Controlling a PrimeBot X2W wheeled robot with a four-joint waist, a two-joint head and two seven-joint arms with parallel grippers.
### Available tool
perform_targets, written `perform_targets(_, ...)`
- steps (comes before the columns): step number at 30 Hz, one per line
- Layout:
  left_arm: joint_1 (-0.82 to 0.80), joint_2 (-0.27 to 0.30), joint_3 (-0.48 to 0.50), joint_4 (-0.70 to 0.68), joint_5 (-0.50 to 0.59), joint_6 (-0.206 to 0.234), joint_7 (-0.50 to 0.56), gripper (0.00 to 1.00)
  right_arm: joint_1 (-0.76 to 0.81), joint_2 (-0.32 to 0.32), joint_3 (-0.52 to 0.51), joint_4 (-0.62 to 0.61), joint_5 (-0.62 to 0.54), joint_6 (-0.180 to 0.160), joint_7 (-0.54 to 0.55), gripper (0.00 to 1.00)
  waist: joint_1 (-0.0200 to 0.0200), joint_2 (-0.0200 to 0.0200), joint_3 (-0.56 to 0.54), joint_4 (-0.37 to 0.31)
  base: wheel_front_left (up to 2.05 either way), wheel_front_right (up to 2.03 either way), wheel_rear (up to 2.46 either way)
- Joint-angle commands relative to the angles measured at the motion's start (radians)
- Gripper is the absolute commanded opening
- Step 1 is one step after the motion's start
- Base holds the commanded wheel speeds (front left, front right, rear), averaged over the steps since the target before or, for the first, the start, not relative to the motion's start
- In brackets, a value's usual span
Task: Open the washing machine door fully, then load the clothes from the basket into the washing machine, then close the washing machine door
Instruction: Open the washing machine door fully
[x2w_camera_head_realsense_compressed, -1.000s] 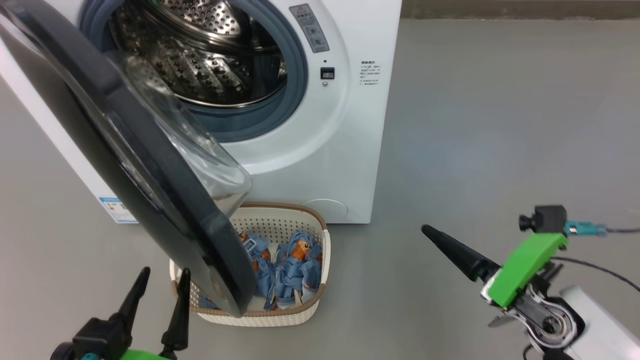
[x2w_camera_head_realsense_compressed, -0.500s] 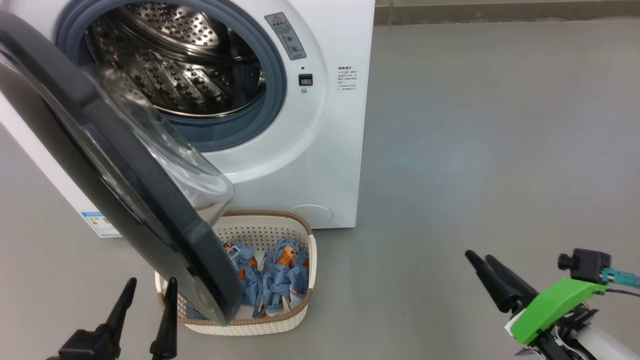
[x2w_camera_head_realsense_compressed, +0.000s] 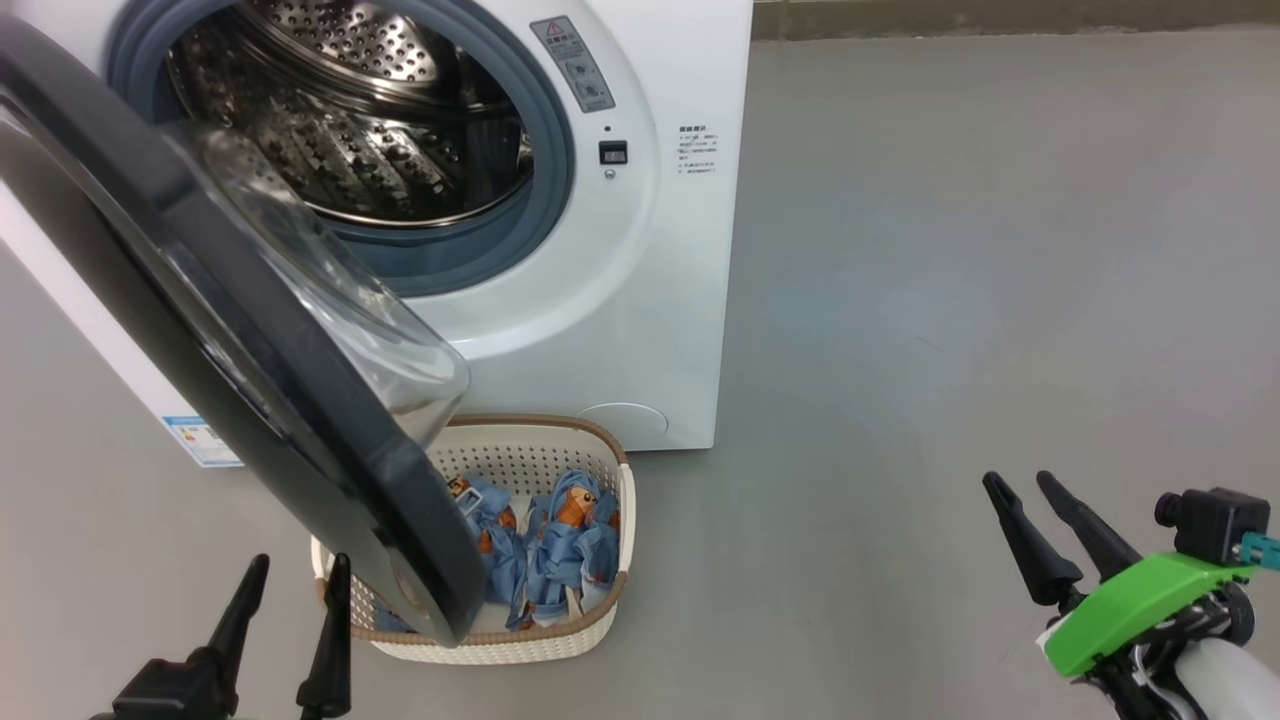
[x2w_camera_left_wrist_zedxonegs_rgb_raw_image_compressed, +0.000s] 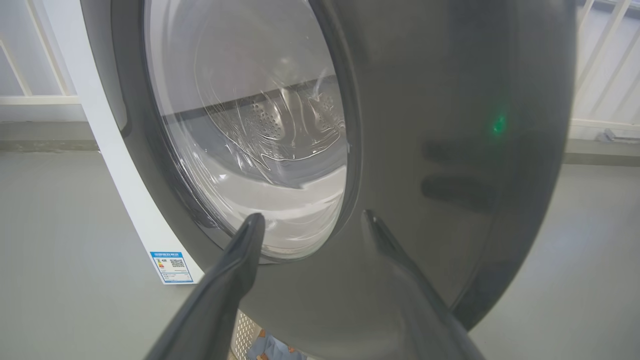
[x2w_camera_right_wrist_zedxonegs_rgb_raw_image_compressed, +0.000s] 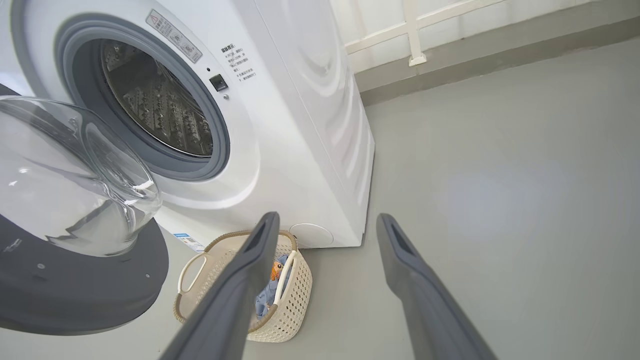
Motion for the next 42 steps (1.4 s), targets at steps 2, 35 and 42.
perform_targets(2,-0.022,0.011,0.037,-0.027,0.000,-0.001,-0.006,1.00,0.051,0.015,-0.056,-0.034,-0.099,0.002,-0.013,1.00,0.0000,0.0000,-0.001,0.005,0.00,0.00,0.00)
perform_targets(35,-0.027,0.013,0.038,-0.008,-0.006,-0.001,-0.006,1.00,0.229,0.182,-0.393,-0.120,-0.514,0.002,-0.013,1.00,0.0000,0.0000,-0.007,0.019,0.00,0.00,0.00)
perform_targets(42,-0.036,0.004,0.049,-0.007,-0.031,-0.001,-0.006,1.00,0.235,0.186,-0.406,-0.121,-0.527,0.002,-0.013,1.00,0.0000,0.0000,-0.007,0.024,0.00,0.00,0.00)
